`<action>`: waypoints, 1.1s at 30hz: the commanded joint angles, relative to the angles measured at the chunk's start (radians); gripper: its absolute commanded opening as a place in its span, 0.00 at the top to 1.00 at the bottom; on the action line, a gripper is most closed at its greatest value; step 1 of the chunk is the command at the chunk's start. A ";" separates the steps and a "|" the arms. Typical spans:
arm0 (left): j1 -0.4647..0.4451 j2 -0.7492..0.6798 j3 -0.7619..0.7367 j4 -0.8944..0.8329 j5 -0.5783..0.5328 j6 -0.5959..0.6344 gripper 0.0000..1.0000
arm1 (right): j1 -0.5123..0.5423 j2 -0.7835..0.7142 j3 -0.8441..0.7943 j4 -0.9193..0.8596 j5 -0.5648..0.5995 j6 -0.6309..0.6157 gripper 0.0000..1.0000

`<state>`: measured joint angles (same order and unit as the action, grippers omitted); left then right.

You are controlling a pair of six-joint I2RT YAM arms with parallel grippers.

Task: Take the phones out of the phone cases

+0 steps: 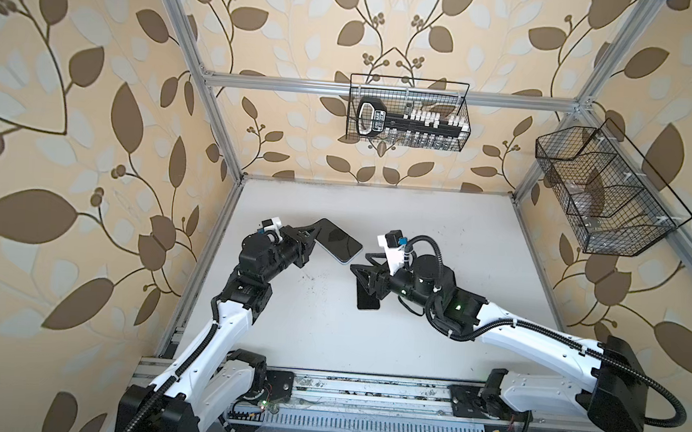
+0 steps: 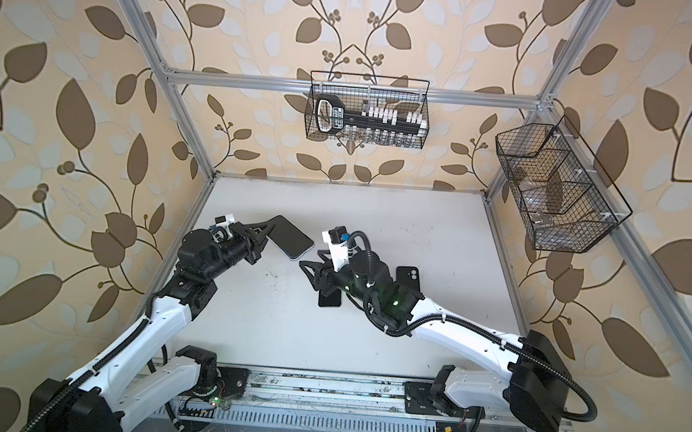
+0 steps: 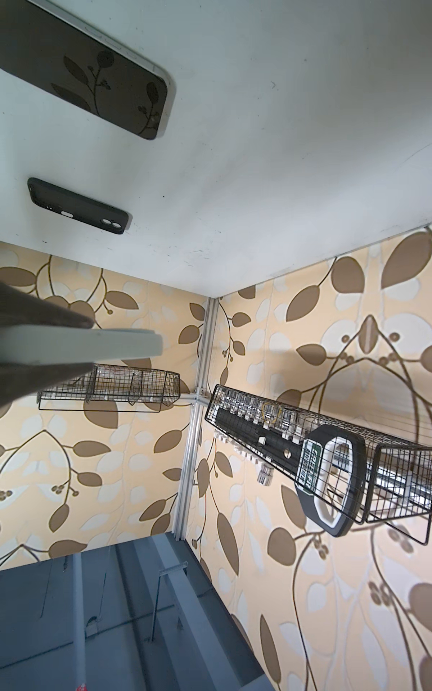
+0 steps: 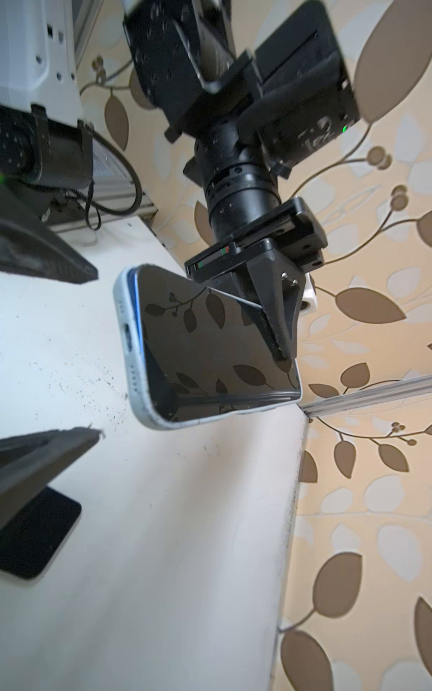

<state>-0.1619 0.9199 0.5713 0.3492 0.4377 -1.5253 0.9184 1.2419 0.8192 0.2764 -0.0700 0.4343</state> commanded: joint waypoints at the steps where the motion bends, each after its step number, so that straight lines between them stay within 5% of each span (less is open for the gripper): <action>1: 0.007 -0.009 0.067 0.132 0.033 0.010 1.00 | -0.028 -0.021 -0.030 0.113 -0.205 0.140 0.31; 7: 0.007 -0.011 0.077 0.129 0.033 0.021 1.00 | -0.019 0.010 -0.008 0.214 -0.277 0.240 0.30; 17: 0.007 -0.024 0.073 0.121 0.027 0.015 1.00 | 0.062 0.117 0.113 0.157 -0.115 0.225 0.30; 33: 0.007 -0.032 0.064 0.132 0.029 0.002 1.00 | 0.060 0.190 0.164 0.181 -0.043 0.236 0.36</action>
<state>-0.1555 0.9226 0.5915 0.3904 0.4442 -1.5215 0.9817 1.4105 0.9405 0.4301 -0.1379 0.6765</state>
